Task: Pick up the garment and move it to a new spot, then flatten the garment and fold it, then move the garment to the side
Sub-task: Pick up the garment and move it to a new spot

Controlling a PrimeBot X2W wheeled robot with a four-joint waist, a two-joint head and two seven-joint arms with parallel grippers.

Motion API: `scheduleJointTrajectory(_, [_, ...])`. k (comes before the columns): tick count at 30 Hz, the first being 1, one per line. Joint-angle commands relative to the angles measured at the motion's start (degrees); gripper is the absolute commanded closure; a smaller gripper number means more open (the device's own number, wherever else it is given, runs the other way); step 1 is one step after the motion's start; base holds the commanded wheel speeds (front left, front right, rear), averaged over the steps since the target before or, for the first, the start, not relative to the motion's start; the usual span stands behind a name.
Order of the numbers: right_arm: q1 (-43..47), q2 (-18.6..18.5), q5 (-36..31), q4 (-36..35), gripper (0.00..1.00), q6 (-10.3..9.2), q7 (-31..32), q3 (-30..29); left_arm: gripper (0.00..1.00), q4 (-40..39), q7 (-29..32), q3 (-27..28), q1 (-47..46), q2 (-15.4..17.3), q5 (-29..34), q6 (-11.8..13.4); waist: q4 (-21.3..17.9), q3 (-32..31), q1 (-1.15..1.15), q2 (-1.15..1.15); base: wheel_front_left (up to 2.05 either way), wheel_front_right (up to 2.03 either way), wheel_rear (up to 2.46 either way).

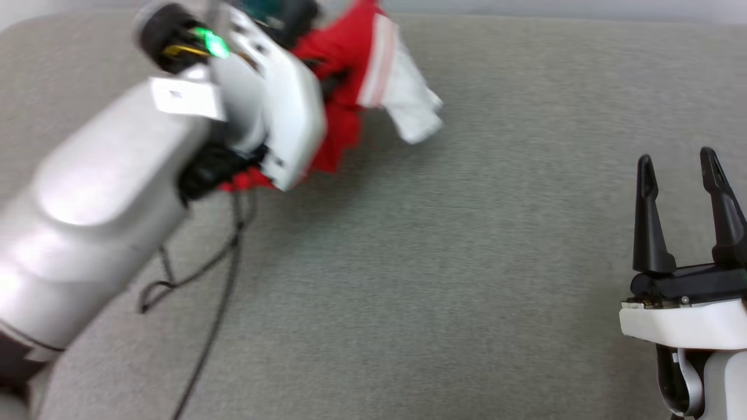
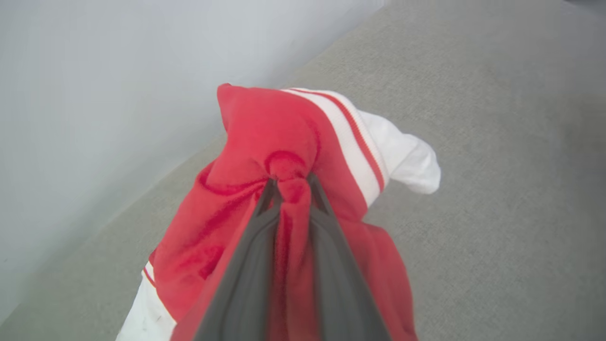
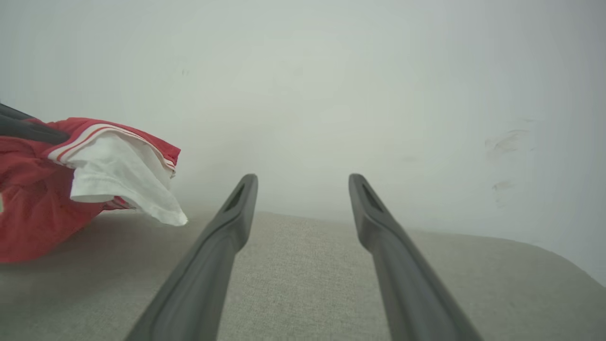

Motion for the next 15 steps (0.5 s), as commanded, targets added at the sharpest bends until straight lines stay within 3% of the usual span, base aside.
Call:
scheduleJointTrajectory(1, [0.3, 0.1, 0.4, 0.1, 0.00, -0.04, -0.1, -0.1, 1.00, -0.6, -0.6, -1.4, -0.8, -1.2, -0.2, 0.0, -2.7, -0.5, 0.01, 0.00, 0.00, 0.00, 0.00])
scheduleJointTrajectory(8, [0.1, 0.1, 2.2, 0.4, 0.00, -0.04, -0.1, -1.2, 1.00, -2.2, -3.2, -10.2, -2.8, -7.2, -1.7, 0.0, -8.0, -0.1, 0.01, 0.00, 0.00, 0.00, 0.00])
scheduleJointTrajectory(15, [0.6, 0.1, 3.2, 0.3, 0.00, -0.04, -0.1, -1.9, 1.00, -1.7, -5.1, -15.2, -0.5, -10.9, -2.6, 0.0, -10.6, 0.4, 0.01, 0.00, 0.00, 0.00, 0.00])
